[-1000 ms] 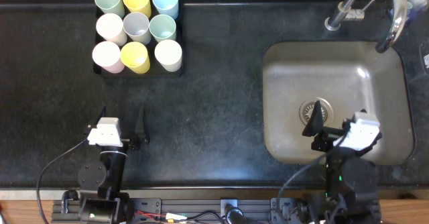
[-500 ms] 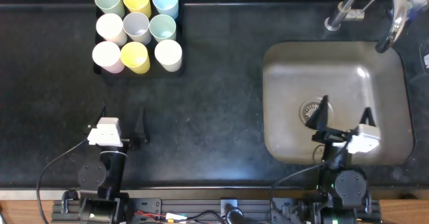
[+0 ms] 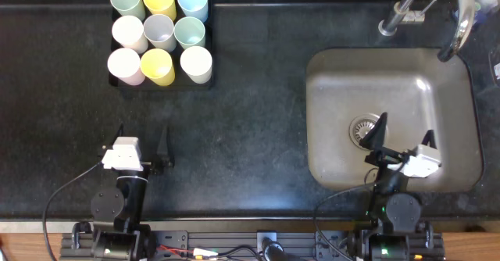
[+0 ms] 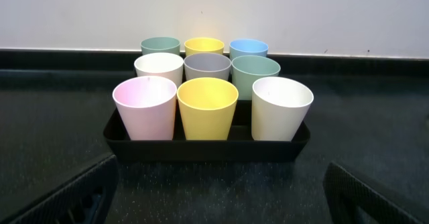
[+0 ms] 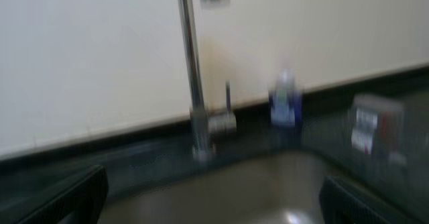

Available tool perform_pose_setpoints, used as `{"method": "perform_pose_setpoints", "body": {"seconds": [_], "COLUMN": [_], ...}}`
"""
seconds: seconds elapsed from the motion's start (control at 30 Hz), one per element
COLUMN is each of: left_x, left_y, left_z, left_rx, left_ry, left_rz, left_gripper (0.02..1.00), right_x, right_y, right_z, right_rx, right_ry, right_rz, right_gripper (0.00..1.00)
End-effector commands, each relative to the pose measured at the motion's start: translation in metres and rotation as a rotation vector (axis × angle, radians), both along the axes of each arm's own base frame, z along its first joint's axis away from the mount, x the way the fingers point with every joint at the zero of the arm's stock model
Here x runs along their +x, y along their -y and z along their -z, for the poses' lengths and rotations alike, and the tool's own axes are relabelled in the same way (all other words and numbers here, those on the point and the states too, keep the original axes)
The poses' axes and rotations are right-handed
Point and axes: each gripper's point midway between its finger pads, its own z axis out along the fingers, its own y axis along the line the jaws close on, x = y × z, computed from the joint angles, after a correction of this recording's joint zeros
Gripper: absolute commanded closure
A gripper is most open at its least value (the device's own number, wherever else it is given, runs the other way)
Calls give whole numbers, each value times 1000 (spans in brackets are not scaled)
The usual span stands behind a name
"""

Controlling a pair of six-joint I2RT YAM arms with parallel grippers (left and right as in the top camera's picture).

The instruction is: Store Cups

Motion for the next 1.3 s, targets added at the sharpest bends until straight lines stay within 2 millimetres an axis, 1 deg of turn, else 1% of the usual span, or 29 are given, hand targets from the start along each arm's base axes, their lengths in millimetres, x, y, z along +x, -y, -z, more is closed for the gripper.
{"method": "perform_pose_setpoints", "body": {"seconds": [0.03,0.47,0.53,0.67,0.7,0.77,0.8,0.87,0.93,1.3], "left_x": [0,0,0,0,0,0,0,0,0,0], "left_y": [-1,-1,-1,-1,-1,-1,-1,-1,-1,-1], "left_z": [0,0,0,0,0,0,0,0,0,0], "left_rx": [-19,-19,-18,-18,-18,-19,-18,-19,-19,-19], "left_ry": [2,2,2,2,2,2,2,2,2,2], "left_rz": [-6,-6,-6,-6,-6,-6,-6,-6,-6,-6], "left_gripper": [20,20,20,20,20,20,20,20,20,20], "right_x": [0,1,3,9,9,10,10,10,10,10], "right_y": [2,1,-7,-34,-40,-55,-59,-58,-53,-54], "right_z": [11,11,12,16,17,18,18,19,19,19], "right_rx": [11,12,22,10,-6,-96,-142,-198,-204,-206], "right_ry": [-29,-32,-29,-52,-59,-78,-83,-95,-98,-98], "right_rz": [9,4,-48,-207,-240,-325,-348,-343,-315,-319], "right_gripper": [5,5,5,3,3,5,3,3,3,3]}}
